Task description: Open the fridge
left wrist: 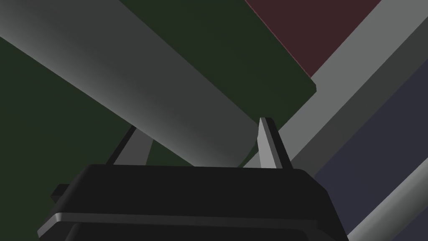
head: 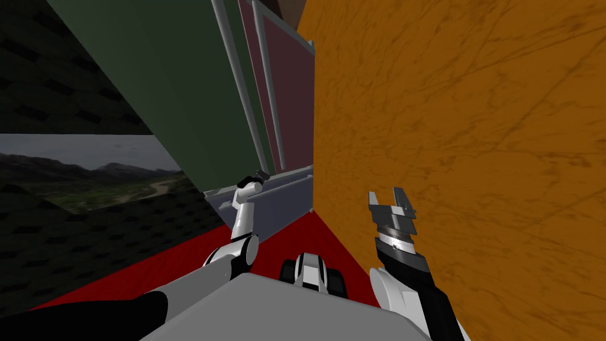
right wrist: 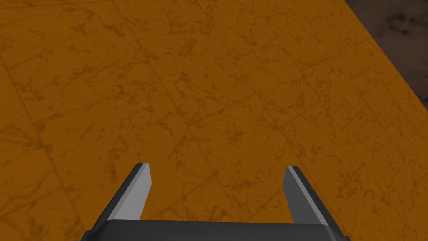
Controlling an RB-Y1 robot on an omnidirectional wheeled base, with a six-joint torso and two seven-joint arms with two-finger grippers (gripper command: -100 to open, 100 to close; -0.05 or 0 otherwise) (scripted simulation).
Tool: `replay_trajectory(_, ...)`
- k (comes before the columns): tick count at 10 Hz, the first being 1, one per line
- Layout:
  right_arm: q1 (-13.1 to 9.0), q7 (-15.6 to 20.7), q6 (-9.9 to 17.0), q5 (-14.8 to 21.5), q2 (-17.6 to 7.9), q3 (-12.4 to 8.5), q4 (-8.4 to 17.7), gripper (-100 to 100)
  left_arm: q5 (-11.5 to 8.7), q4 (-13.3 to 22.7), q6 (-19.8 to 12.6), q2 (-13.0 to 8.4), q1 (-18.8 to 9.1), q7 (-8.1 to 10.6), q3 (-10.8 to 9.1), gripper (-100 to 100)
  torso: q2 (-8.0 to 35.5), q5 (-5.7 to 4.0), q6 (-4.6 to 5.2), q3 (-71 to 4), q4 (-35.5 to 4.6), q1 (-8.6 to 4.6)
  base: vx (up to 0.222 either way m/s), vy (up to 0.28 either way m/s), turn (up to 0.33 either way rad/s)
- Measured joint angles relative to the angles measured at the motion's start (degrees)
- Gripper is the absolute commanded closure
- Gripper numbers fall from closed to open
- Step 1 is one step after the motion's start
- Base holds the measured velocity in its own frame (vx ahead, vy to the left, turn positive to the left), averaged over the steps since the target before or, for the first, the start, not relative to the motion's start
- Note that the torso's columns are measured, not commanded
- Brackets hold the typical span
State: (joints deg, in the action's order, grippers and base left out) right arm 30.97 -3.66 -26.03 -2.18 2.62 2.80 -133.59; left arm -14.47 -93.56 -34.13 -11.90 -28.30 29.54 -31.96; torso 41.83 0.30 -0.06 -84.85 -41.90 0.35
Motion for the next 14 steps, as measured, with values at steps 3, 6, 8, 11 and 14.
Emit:
replay_trajectory(3,0.0,0.0,0.0,0.0,0.0,0.0,0.0,0,1.9,-6.1,-1.7,3.7,2.8,2.22,2.24,100,0.3,-0.3,0.2,0.1,-0.3,-0.37,0.04,0.029,0.091)
replay_trajectory(6,0.0,0.0,0.0,0.0,0.0,0.0,0.0,0,0.3,-7.2,-2.3,3.6,3.0,1.92,3.76,100,0.9,-0.33,0.34,0.6,-0.5,-0.5,-0.149,0.154,-0.124)
replay_trajectory(8,-0.1,0.0,0.0,0.0,0.0,0.0,0.0,0,-0.3,-7.5,-3.3,4.0,2.3,1.71,5.53,100,1.0,-0.48,0.19,0.6,-0.6,-0.72,-0.249,0.157,-0.134)
replay_trajectory(11,0.0,0.0,0.0,0.0,0.0,0.0,0.0,0,-3.6,-8.6,-4.5,3.9,3.0,0.92,8.61,100,0.7,-0.6,0.23,0.5,-0.7,-0.79,-0.23,0.148,-0.121)
replay_trajectory(14,0.0,0.0,0.0,0.0,0.0,0.0,0.0,0,-5.9,-9.4,-6.3,3.6,2.5,0.41,11.4,100,0.9,-0.76,0.36,0.5,-0.9,-1.06,-0.183,0.12,-0.105)
